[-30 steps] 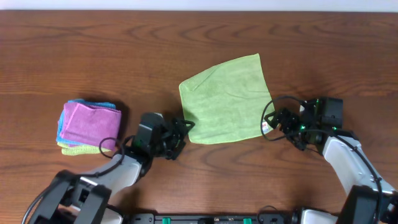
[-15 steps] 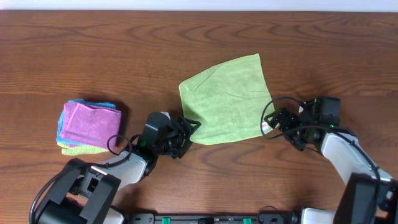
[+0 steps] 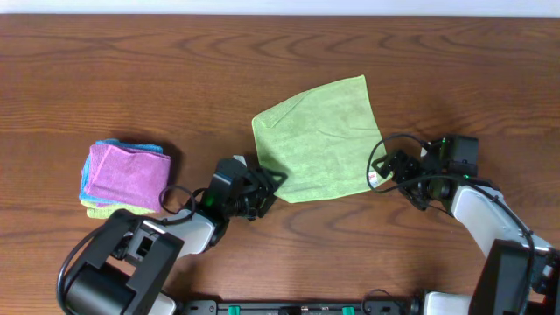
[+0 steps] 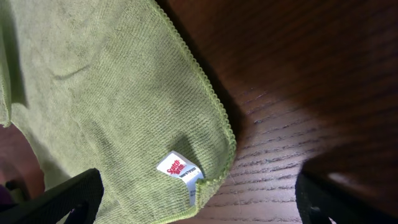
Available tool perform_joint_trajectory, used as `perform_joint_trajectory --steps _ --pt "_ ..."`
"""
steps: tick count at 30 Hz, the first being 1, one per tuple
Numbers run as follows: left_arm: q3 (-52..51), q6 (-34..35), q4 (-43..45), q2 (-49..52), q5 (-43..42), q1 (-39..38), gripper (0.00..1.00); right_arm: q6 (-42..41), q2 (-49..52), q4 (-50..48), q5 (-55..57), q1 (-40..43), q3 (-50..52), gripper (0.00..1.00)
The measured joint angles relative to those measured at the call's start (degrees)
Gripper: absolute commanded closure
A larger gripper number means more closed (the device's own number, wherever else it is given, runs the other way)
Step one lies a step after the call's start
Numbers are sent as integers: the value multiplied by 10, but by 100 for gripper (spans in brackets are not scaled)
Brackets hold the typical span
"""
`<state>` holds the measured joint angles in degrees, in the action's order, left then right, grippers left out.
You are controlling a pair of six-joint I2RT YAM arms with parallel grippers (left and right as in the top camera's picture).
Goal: Fold the cloth
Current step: 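Grasp the green cloth's near left and right corners with both grippers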
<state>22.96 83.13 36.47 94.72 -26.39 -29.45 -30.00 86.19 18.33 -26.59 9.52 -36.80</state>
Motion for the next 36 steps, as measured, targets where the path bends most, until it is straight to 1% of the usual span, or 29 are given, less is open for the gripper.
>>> perform_joint_trajectory --steps 1,2,3,12,21,24,28,34,36 --pt "-1 -2 -5 3 3 0 82 0 0 0 -1 0 0 1" --pt "-2 -2 -6 7 3 0 89 0 0 0 -1 0 0 1" --pt "-2 -2 -10 9 6 0 94 0 0 0 -2 0 0 1" --pt "-4 -5 -13 14 13 -1 94 0 0 -1 -3 0 0 1" --pt "-4 -5 -13 14 13 -1 94 -14 6 -23 6 -5 0 5" --pt "-4 -5 -13 14 13 -1 94 -20 9 -29 14 -16 0 9" --pt "-4 -5 -13 14 13 -1 94 -27 22 -47 16 -29 -3 16" --pt "-4 -5 -13 14 13 -1 94 -40 42 -59 21 -34 -11 33" --pt "-4 -5 -13 14 13 -1 94 -41 43 -59 24 -34 -11 42"
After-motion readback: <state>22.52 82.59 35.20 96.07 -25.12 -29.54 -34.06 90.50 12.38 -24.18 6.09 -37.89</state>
